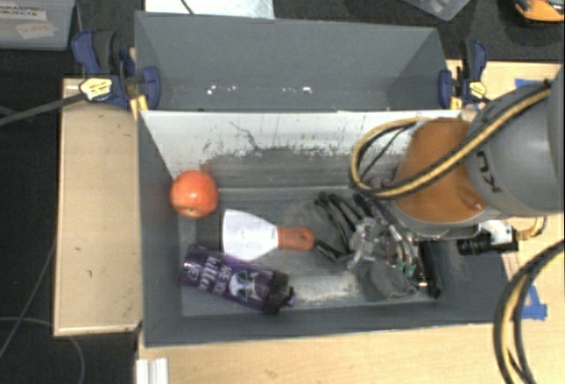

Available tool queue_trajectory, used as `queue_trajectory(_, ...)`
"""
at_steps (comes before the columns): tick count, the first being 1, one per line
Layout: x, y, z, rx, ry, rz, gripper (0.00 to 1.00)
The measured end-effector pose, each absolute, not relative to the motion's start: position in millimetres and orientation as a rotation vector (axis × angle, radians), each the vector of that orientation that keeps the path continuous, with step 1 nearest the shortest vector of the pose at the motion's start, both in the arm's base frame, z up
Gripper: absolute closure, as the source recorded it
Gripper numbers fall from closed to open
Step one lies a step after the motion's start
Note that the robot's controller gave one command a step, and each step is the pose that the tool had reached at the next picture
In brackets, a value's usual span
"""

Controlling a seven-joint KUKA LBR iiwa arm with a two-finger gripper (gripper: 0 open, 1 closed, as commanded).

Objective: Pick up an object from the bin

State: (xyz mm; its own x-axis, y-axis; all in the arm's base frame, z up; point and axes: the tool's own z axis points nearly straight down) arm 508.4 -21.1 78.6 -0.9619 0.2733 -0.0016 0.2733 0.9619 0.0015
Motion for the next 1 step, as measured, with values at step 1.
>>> queue_trajectory(1, 506.6, -21.0, 119.6, 0.431, 3.117, 0.002, 1.0)
